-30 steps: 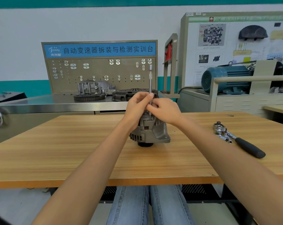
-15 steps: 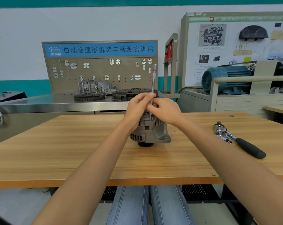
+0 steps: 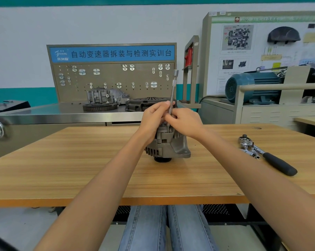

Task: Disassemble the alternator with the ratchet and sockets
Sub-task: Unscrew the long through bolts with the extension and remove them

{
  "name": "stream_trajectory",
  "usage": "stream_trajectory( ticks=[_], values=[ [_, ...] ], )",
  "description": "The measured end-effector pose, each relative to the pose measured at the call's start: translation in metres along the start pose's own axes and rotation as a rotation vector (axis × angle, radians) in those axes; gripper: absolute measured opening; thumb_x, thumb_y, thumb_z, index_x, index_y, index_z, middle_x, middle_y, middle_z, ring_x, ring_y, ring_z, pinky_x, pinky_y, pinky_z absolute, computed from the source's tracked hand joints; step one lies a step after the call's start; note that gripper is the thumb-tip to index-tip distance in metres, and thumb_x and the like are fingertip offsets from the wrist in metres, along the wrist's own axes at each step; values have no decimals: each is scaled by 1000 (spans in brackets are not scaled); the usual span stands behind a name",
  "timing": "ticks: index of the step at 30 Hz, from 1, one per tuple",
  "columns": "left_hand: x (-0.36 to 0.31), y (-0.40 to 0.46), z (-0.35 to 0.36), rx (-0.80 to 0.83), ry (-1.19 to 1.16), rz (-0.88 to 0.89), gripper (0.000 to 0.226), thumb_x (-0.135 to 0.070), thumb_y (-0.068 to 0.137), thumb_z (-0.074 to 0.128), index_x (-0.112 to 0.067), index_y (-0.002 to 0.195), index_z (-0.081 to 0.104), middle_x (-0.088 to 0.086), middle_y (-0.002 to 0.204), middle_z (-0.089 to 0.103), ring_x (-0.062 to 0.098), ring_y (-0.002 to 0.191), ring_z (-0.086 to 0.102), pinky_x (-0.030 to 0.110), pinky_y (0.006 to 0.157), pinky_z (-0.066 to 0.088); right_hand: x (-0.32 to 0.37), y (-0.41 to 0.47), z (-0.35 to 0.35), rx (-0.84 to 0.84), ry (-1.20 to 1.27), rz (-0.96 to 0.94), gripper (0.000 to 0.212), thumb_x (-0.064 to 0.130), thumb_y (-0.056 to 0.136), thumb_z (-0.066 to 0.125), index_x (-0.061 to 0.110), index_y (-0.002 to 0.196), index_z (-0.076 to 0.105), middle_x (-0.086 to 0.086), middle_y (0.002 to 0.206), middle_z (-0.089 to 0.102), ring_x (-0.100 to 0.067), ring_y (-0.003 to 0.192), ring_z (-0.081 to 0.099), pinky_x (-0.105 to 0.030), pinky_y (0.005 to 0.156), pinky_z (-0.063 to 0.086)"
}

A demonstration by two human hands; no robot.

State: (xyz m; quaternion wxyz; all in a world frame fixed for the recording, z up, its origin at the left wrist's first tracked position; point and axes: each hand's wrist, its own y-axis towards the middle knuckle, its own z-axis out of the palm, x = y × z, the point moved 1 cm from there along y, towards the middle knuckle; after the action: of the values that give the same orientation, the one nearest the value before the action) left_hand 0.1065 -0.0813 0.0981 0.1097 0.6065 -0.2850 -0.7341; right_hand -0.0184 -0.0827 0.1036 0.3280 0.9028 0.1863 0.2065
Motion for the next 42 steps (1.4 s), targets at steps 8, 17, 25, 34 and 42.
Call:
stream_trajectory(
  ticks=[8,17,25,34,42],
  values=[
    [-3,-2,1,40,27,15,27,-24,96,56,-30,82,78,-4,89,74,5,87,68,17,73,51,0,1,0,19,4,-4,39,41,89,42,28,52,42,11,46,42,-3,46,42,-23,47,26],
    [-2,0,1,44,45,3,20,-23,97,53,-22,95,73,-8,91,75,3,91,68,14,73,51,4,4,-2,75,-59,25,44,42,95,37,26,55,45,10,53,48,-4,54,46,-24,49,25],
    [1,0,1,-28,19,21,11,-16,96,56,-13,91,66,2,85,64,12,83,61,28,83,50,3,2,2,-33,-41,49,43,48,92,43,26,55,37,10,51,42,-4,51,42,-24,48,24],
    [4,1,0,-58,29,34,4,-19,93,62,-18,89,64,-2,79,65,12,80,62,30,82,50,2,-1,0,-47,27,34,43,45,92,46,25,56,34,9,52,40,-5,51,40,-26,49,27],
    [3,2,2,-16,80,29,16,-21,98,51,-21,97,67,-1,90,67,13,90,62,28,84,50,2,0,0,-25,-4,9,38,45,94,43,27,61,36,10,55,42,-5,53,41,-25,50,27]
  ],
)
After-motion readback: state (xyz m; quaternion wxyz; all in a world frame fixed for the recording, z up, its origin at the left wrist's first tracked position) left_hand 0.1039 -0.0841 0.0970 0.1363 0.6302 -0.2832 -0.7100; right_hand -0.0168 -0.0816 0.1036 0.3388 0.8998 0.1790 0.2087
